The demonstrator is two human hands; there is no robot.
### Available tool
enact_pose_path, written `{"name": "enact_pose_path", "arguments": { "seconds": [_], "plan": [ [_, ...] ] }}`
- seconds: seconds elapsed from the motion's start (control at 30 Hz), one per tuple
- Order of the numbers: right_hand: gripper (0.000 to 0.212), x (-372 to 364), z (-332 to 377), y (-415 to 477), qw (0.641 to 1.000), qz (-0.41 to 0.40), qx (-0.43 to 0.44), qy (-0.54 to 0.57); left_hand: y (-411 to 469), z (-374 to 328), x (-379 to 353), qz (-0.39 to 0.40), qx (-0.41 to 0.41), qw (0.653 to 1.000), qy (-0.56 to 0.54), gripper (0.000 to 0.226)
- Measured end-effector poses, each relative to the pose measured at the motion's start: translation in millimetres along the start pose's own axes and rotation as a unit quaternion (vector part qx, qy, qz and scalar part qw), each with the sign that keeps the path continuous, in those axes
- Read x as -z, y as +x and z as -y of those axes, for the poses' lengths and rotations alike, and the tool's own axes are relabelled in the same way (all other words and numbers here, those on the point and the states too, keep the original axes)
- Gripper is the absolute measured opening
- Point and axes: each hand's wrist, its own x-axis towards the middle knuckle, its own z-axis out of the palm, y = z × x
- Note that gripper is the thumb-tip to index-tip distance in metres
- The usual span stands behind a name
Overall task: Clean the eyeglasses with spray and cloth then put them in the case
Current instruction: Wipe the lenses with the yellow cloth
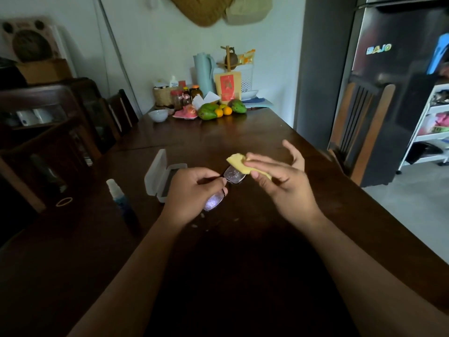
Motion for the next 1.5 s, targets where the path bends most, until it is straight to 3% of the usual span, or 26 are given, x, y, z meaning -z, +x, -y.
{"name": "enact_pose_path", "arguments": {
  "seconds": [0.23, 0.53, 0.87, 1.0, 1.1, 1.33, 1.5],
  "plan": [
    [0.055, -17, 4, -2, 0.984, 0.029, 0.076, -0.159, -2, 3, 3, -0.003, -0.003, 0.998, -0.057, 0.014],
    [0.034, -5, 6, 0, 0.965, 0.068, 0.177, -0.184, -3, 2, 8, -0.042, 0.009, 0.997, -0.065, 0.01],
    [0.051, -10, 9, 4, 0.966, 0.041, 0.155, -0.201, -10, -5, 3, -0.003, -0.008, 0.995, -0.098, 0.013],
    [0.038, -16, 15, 3, 0.959, 0.083, 0.188, -0.195, -10, -5, 5, -0.01, -0.012, 0.996, -0.092, 0.011],
    [0.032, -11, 11, 4, 0.957, 0.06, 0.206, -0.197, -11, -5, 7, -0.018, -0.001, 0.995, -0.096, 0.01],
    [0.041, -5, 6, 6, 0.96, 0.031, 0.16, -0.229, -14, -7, 5, -0.01, -0.003, 0.995, -0.101, 0.012],
    [0.033, -15, 17, 1, 0.957, 0.062, 0.201, -0.2, -14, -7, 8, -0.029, 0.004, 0.994, -0.107, 0.012]
  ]
}}
